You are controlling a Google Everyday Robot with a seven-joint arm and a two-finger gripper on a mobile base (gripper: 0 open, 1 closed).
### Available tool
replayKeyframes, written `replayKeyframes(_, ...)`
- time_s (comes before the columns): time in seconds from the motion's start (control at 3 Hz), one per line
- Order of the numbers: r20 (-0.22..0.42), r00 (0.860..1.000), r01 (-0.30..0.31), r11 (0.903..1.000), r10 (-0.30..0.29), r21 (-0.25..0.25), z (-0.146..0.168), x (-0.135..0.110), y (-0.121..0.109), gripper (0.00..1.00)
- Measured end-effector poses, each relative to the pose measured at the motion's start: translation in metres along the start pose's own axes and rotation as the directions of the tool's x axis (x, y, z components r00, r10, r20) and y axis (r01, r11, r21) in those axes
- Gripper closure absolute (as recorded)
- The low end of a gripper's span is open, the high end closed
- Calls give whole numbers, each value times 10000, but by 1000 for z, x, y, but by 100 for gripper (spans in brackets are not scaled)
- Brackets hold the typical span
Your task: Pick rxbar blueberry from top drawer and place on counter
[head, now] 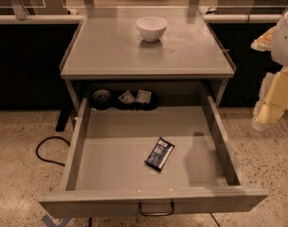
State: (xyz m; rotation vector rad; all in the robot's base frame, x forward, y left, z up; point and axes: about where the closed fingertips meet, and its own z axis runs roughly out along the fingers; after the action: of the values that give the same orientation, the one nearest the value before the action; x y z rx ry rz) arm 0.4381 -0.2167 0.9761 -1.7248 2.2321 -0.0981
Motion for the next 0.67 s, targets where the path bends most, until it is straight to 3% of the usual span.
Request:
replayKeyframes(0.33, 0, 10000, 0, 10000, 0, -1, 0, 0, 0, 0)
replayKeyframes(0.67, 154, 9999, 48, 9971, -36, -758, 40, 8, 15, 0)
